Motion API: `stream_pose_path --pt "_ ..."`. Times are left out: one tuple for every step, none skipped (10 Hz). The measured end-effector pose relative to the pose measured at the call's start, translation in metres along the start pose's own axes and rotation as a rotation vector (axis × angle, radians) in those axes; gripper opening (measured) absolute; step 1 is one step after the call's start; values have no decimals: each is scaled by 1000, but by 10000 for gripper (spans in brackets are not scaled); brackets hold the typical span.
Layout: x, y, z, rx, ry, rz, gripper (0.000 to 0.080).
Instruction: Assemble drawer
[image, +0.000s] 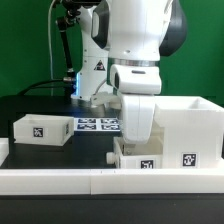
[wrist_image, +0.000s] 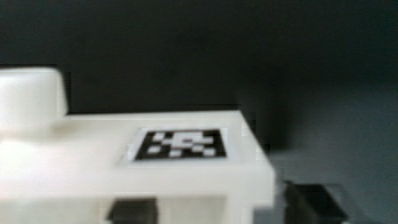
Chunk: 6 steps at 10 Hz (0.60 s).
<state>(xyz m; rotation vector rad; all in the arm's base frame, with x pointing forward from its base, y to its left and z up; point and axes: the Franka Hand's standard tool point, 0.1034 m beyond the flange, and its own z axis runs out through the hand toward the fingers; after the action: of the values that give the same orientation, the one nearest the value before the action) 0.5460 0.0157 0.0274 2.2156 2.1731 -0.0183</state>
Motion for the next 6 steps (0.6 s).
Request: stream_pose_path --pt "-1 1 -7 -5 -1 5 438" --pt "-1 2 -12 -6 -3 9 607" --pt "-4 4 -18 -2 -7 12 637" --pt "-10 6 -24 2 -11 17 646" --pt "-18 12 -27 9 -15 -2 646" --pt "-29 23 -29 24 -20 -28 648"
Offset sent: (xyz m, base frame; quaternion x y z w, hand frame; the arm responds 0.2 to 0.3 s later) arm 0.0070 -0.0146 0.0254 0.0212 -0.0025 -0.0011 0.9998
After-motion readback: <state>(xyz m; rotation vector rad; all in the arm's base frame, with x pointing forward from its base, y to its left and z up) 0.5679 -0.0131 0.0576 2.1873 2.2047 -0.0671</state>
